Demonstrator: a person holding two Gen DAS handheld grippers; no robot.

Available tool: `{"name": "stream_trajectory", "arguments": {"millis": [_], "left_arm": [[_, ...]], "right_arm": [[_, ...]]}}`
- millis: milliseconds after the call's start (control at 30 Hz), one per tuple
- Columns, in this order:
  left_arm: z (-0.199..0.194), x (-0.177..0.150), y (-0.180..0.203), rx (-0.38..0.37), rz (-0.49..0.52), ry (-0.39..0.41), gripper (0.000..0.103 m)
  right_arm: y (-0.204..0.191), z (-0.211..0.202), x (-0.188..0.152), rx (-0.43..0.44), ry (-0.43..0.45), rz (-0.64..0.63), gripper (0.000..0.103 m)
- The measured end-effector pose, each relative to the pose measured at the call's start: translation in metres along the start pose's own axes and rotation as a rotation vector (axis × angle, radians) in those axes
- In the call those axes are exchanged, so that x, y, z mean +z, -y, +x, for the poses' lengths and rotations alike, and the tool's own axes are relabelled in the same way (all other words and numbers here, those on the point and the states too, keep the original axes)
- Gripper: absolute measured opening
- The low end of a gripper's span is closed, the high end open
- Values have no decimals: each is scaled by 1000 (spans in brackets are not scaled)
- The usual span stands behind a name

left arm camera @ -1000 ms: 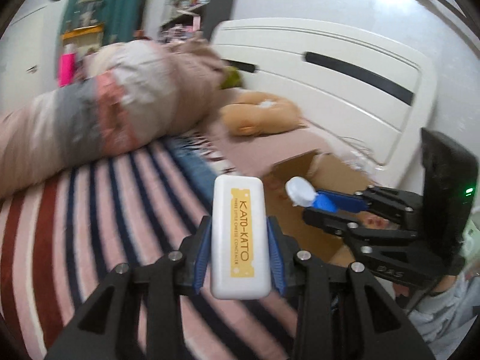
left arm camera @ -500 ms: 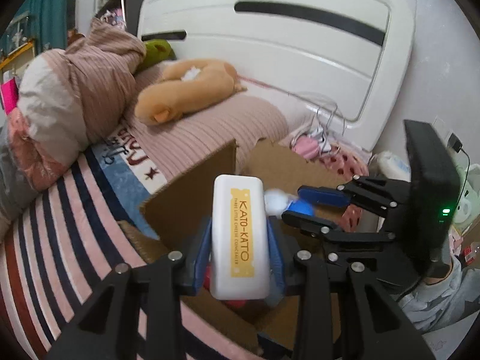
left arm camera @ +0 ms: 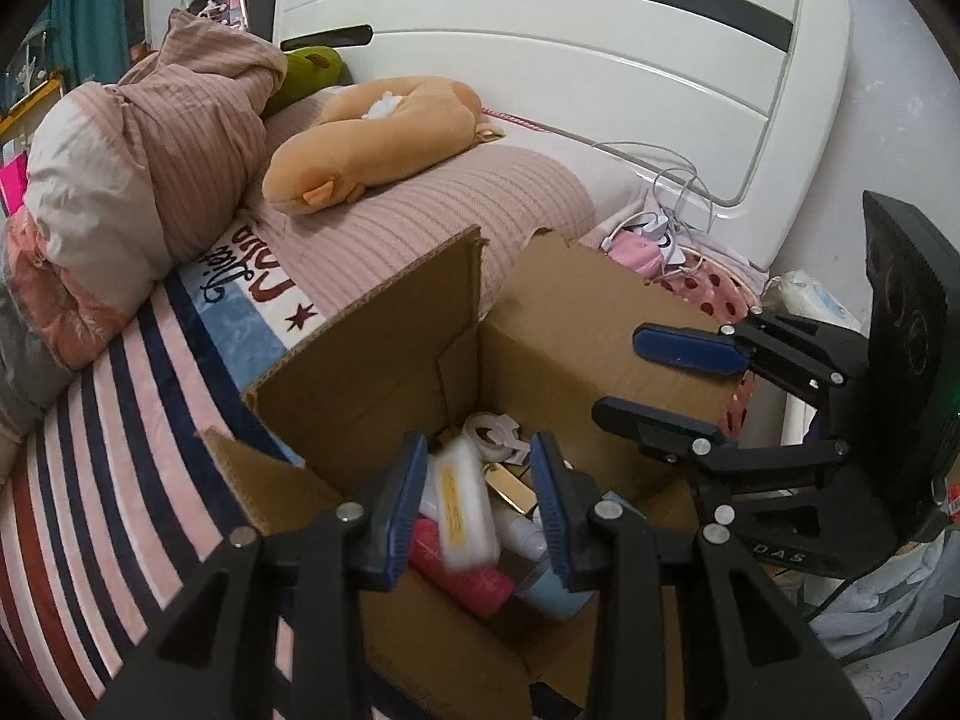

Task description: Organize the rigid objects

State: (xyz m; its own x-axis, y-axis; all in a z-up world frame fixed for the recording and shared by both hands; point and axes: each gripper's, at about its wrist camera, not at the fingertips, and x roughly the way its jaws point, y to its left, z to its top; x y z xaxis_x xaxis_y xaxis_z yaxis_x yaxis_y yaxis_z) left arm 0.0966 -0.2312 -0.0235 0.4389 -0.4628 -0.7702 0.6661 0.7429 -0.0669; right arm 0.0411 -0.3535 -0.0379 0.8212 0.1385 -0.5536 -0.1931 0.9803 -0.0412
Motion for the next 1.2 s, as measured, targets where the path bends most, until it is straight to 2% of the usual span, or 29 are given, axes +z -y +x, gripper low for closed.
{"name": "stream_trajectory", "arguments": {"millis": [100,233,333,433,533,567,667,700,800,967,1200], "left_arm": [[-5,-2,-3,-5,-19,12,33],[-19,-6,-8,6,-46,41,48],[-40,-13,-14,30,-78,95,58],[-64,-21,-20,75,-114,152,71],[-95,-35,-26,154,-167,229,82],[-102,-38,-28,172,-180,245,85],[-131,-54,-34,264,-242,316,93],[-137,-59,-37,290,-258,331,94],[-155,-75,-44,385,-323,364,99],[-166,-96,-58,488,-429,382,100],[-169,-109,-63,531,-457,374,100]], "right_arm": [[0,1,1,-2,-5,-9,43],[-2,0,4,14,-11,-19,45],[-6,-5,10,59,-5,-26,49],[-11,-11,19,123,9,-35,55],[-19,-20,29,167,42,-58,60],[-23,-23,33,186,54,-66,64],[-33,-34,41,226,103,-85,86],[-35,-38,43,237,122,-94,93],[-42,-48,46,282,179,-113,103],[-48,-53,47,378,230,-106,103],[-51,-51,45,384,221,-104,103]]}}
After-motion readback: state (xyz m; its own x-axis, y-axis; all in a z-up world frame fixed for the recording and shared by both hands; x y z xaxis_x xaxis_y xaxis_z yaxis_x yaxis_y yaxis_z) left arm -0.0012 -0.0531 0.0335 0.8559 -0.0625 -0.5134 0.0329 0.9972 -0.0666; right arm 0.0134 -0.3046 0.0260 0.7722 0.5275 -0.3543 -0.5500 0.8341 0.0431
